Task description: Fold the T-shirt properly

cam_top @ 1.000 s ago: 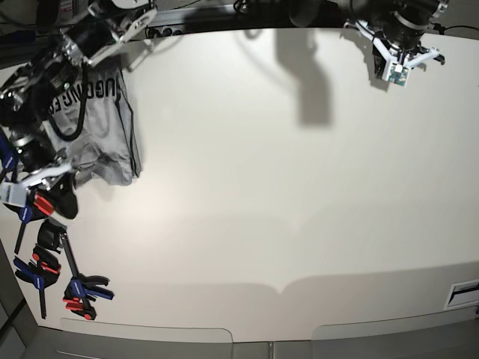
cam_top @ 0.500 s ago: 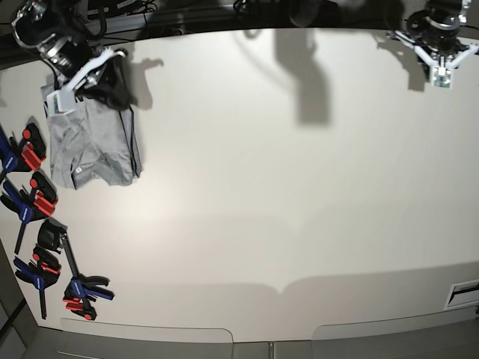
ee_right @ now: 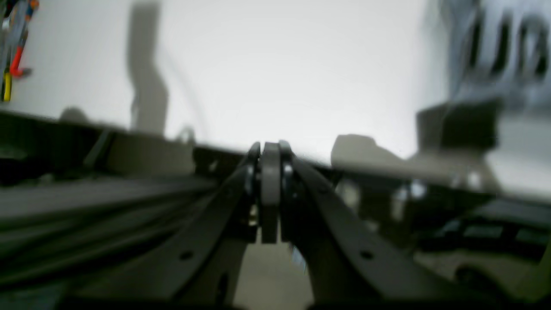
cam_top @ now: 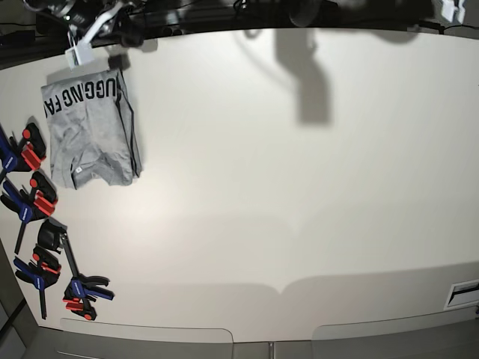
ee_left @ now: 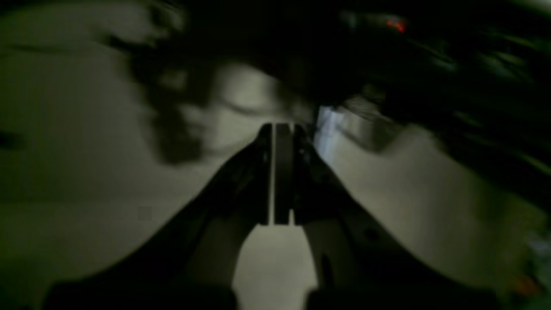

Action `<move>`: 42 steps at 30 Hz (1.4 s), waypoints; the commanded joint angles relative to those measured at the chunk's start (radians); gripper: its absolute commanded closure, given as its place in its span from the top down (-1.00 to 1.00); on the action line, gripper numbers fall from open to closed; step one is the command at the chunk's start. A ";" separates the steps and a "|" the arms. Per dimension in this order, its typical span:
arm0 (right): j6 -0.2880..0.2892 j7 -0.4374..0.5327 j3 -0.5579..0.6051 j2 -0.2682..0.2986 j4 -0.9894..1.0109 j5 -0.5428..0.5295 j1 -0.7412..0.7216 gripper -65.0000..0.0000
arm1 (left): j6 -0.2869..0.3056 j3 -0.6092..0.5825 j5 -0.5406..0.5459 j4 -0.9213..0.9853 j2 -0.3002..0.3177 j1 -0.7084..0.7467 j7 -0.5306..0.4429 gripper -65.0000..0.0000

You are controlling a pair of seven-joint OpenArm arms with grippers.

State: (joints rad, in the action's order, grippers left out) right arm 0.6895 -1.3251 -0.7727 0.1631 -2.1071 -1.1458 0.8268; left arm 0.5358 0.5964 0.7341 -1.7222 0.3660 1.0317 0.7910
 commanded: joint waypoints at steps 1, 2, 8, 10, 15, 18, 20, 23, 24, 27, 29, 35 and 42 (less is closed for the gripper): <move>0.009 0.017 0.016 0.005 0.003 -0.013 0.035 -1.00 | 0.035 0.007 0.031 0.023 0.003 0.018 0.013 -1.00; 0.009 0.027 0.046 0.005 0.025 -0.004 0.060 -1.00 | 0.060 0.002 0.047 0.060 -0.002 0.018 0.024 -1.00; 0.009 0.345 0.292 0.006 0.279 0.318 0.082 -1.00 | 0.088 -0.118 0.079 0.333 -0.005 -0.008 -0.117 -1.00; 0.009 0.461 0.378 0.006 0.401 0.450 0.043 -1.00 | 0.091 -0.189 0.079 0.430 -0.005 -0.039 -0.188 -1.00; 0.009 0.537 0.586 0.027 0.747 0.658 -0.121 -1.00 | 0.102 -0.388 0.063 0.630 -0.012 -0.172 -0.293 -1.00; -0.003 0.661 0.703 0.043 0.945 0.716 -0.223 -1.00 | 0.102 -0.467 -0.074 0.713 -0.044 -0.262 -0.383 -1.00; -0.100 0.739 0.772 0.042 1.051 0.753 -0.286 -1.00 | 0.101 -0.500 -0.180 0.757 -0.069 -0.315 -0.460 -1.00; -0.262 0.785 0.876 0.042 1.173 0.780 -0.370 -1.00 | 0.100 -0.539 -0.315 0.808 -0.102 -0.384 -0.562 -1.00; -0.325 0.795 0.912 0.041 1.204 0.780 -0.399 -1.00 | 0.100 -0.548 -0.359 0.824 -0.110 -0.406 -0.595 -1.00; -0.506 0.845 1.016 0.041 1.280 0.780 -0.478 -1.00 | 0.068 -0.560 -0.475 0.883 -0.127 -0.469 -0.684 -1.00; -0.622 0.904 1.077 0.035 1.325 0.779 -0.525 -1.00 | -0.030 -0.560 -0.529 0.926 -0.133 -0.510 -0.716 -1.00; -0.785 1.028 1.167 -0.018 1.484 0.771 -0.626 -1.00 | -0.166 -0.560 -0.550 1.065 -0.137 -0.613 -0.722 -1.00; -0.785 1.052 1.170 -0.086 1.646 0.768 -0.693 -1.00 | -0.166 -0.560 -0.551 1.181 -0.154 -0.673 -0.770 -1.00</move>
State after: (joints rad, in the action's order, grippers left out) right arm -0.0952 -0.2768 0.3977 0.0769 -0.4557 -0.3748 0.1387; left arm 0.3664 0.0345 0.1802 -0.5388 0.2073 0.3511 0.0257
